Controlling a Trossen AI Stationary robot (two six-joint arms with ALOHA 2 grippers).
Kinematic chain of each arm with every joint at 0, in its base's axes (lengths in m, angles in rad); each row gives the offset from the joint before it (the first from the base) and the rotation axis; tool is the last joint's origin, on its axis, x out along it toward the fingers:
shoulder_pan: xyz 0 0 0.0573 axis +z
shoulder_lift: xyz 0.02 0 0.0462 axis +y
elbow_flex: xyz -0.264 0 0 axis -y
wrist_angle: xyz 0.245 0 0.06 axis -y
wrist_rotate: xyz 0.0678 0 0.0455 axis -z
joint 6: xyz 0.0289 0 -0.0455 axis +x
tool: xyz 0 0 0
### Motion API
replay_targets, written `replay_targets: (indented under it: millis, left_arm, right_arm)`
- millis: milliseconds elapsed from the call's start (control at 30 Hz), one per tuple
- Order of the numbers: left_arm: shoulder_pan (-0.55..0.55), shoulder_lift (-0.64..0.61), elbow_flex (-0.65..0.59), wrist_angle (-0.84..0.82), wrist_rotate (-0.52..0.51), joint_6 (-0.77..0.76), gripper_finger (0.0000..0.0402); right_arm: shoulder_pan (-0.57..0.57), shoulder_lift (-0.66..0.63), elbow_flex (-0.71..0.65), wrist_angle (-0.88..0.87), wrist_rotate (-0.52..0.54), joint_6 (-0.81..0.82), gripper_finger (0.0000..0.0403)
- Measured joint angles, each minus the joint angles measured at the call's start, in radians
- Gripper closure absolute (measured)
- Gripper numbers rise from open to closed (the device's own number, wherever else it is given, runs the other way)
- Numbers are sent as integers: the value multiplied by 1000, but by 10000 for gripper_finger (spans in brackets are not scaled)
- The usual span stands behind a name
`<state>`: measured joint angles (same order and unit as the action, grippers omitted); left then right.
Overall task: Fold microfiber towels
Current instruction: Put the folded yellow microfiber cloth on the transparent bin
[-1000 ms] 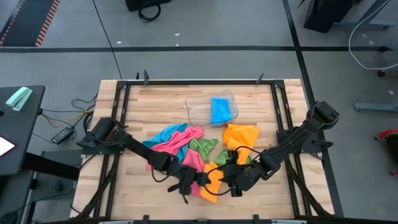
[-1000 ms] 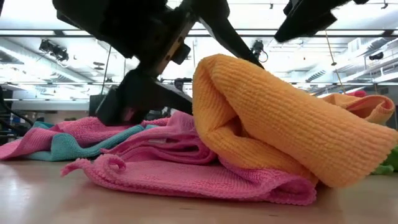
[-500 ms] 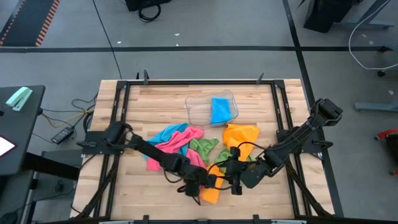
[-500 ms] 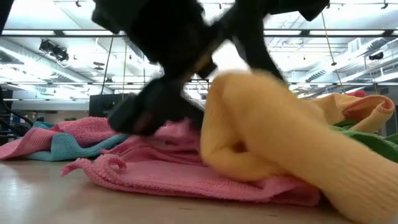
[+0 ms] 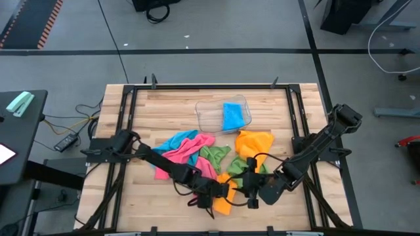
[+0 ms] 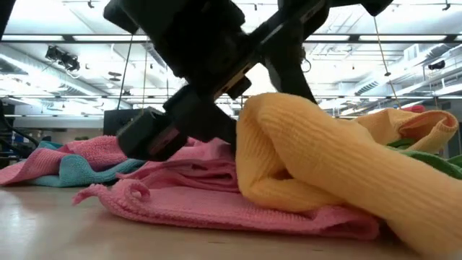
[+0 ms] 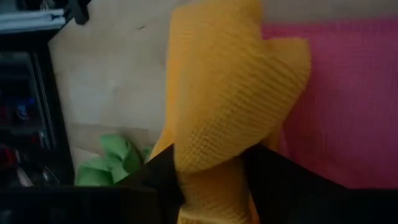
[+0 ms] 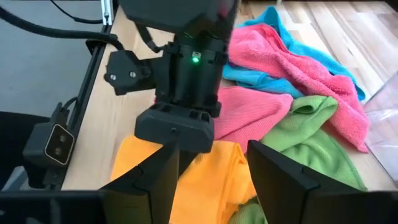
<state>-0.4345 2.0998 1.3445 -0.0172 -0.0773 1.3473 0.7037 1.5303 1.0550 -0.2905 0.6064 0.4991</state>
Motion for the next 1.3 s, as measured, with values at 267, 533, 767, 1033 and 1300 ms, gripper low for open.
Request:
replay_targets:
  millis: [267, 533, 767, 1033, 1300]
  left_arm:
    - [-70, -56, 0, -86, -53, -351, 378]
    - [-71, -148, -2, -126, -64, -624, 373]
    - [-4, -240, 0, -193, -7, -843, 384]
    - [111, -313, 0, -228, -6, -873, 384]
    - [264, -342, 0, -221, -6, -780, 382]
  right_arm:
    - [13, 36, -48, 24, 33, 69, 205]
    - [14, 36, -47, 35, 53, 53, 205]
    - [38, -8, -47, -10, 92, 25, 205]
    - [41, -106, -46, -200, 198, 45, 205]
    - [33, -220, -47, -350, 236, 26, 209]
